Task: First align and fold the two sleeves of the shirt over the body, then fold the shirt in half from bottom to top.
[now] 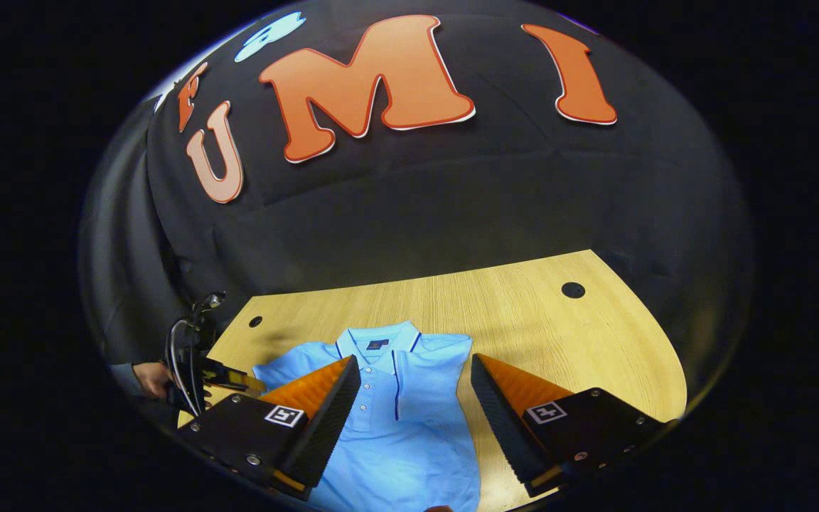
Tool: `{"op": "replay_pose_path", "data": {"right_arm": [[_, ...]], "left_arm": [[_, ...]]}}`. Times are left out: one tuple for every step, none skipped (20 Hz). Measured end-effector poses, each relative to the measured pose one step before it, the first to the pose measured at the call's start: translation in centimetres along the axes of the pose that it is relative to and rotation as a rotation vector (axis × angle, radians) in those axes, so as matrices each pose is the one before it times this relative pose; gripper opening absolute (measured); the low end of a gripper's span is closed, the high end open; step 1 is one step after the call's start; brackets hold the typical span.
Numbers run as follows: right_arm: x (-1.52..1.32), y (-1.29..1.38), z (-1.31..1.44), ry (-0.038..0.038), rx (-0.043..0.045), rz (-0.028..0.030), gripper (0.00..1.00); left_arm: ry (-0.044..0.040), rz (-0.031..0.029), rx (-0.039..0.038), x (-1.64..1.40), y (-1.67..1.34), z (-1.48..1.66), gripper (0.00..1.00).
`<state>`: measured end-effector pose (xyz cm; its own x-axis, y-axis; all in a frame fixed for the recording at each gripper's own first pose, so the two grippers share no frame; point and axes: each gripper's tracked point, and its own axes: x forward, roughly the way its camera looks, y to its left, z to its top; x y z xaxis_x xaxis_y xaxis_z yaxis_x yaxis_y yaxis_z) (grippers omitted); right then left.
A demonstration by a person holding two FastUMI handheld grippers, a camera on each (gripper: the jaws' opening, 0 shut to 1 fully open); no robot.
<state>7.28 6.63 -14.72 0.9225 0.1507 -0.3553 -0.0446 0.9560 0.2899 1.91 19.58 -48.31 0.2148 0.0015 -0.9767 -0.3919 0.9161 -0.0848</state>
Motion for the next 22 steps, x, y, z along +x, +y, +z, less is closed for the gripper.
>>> {"op": "replay_pose_path", "data": {"right_arm": [[-0.354, -0.458, -0.165, 0.00090, 0.00212, -0.00279, 0.98], [-0.339, -0.543, -0.130, -0.00195, -0.00625, -0.01026, 0.98], [-0.350, -0.544, 0.143, -0.01069, -0.00892, -0.00742, 0.98], [-0.265, -0.307, 0.092, -0.00813, -0.00249, -0.00428, 0.98], [-0.408, -0.050, -0.044, -0.00238, 0.00485, 0.00280, 0.98], [-0.263, -0.151, -0.118, 0.00572, 0.00613, -0.00004, 0.98], [-0.089, -0.264, -0.186, -0.00063, 0.00311, -0.00159, 0.98], [-0.044, -0.348, 0.095, -0.00105, 0.00064, -0.00571, 0.97], [-0.270, -0.204, -0.046, -0.00198, 0.00179, -0.00344, 0.98], [-0.139, 0.004, 0.208, -0.00400, 0.00460, 0.00349, 0.98], [-0.178, -0.111, -0.062, 0.00082, 0.00164, -0.00151, 0.98], [-0.089, -0.101, -0.054, 0.00024, -0.00595, 0.00061, 0.98], [-0.209, -0.486, -0.236, 0.00055, -0.01006, -0.00967, 0.98], [-0.196, -0.316, -0.034, 0.00135, -0.00626, -0.00242, 0.98], [-0.357, 0.049, -0.040, 0.00126, -0.00251, -0.00083, 0.98], [-0.154, -0.146, -0.034, 0.00183, -0.00174, 0.00008, 0.98], [-0.081, -0.141, -0.278, 0.00377, -0.00196, -0.00301, 0.98], [-0.027, -0.208, -0.131, 0.00146, -0.00153, -0.00410, 0.98], [-0.165, -0.060, 0.097, -0.00097, 0.00104, -0.00042, 0.98], [-0.034, 0.033, 0.006, 0.00040, 0.00425, -0.00096, 0.98], [-0.065, 0.208, -0.256, 0.00074, 0.00414, 0.00315, 0.98], [-0.092, 0.127, -0.123, 0.00302, 0.00046, 0.00015, 0.98]], "left_arm": [[0.00979, 0.00923, 0.00221, 0.470, 0.017, -0.145, 0.95], [0.01305, 0.00584, 0.00626, 0.470, 0.032, -0.124, 0.90], [-0.00166, 0.02419, 0.02061, -0.228, 0.384, 0.299, 0.80], [-0.01803, -0.00103, 0.02560, 0.822, -0.200, 0.733, 0.77], [-0.00918, -0.00939, 0.02043, -0.245, -0.351, 0.403, 0.67], [-0.00124, -0.01606, 0.01933, -0.073, -0.672, 0.239, 0.60], [0.00389, -0.01359, 0.01714, 0.111, -0.498, -0.058, 0.45], [0.00705, -0.00488, 0.00971, -0.023, -0.284, -0.051, 0.29], [-0.00079, -0.00414, 0.00468, 0.006, -0.096, 0.001, 0.18], [0.00406, -0.00076, -0.00629, -0.106, -0.164, -0.034, 0.13], [-0.00411, -0.00787, -0.00275, -0.316, -0.177, -0.047, 0.11], [-0.01221, -0.01325, -0.00094, -0.012, -0.287, 0.253, 0.10], [-0.01986, -0.00679, 0.00101, -0.261, -0.098, 0.391, 0.10], [-0.02023, -0.00775, 0.00903, -0.368, -0.290, 0.422, 0.10], [-0.01793, -0.00468, 0.01348, -0.545, -0.154, 0.428, 0.10], [-0.02322, -0.00773, 0.01799, -0.527, -0.278, 0.685, 0.10], [-0.02631, -0.01029, 0.01994, -0.606, -0.396, 0.568, 0.10], [-0.02425, -0.01171, 0.02232, -0.657, -0.572, 0.707, 0.10], [-0.02131, -0.01049, 0.02121, -0.661, -0.473, 0.595, 0.09], [-0.01159, -0.00866, 0.01871, -0.482, -0.560, 0.447, 0.09], [-0.00871, -0.00441, 0.01725, -0.305, -0.528, 0.332, 0.10], [-0.01000, -0.00600, 0.01527, -0.210, -0.647, 0.435, 0.10]]}}
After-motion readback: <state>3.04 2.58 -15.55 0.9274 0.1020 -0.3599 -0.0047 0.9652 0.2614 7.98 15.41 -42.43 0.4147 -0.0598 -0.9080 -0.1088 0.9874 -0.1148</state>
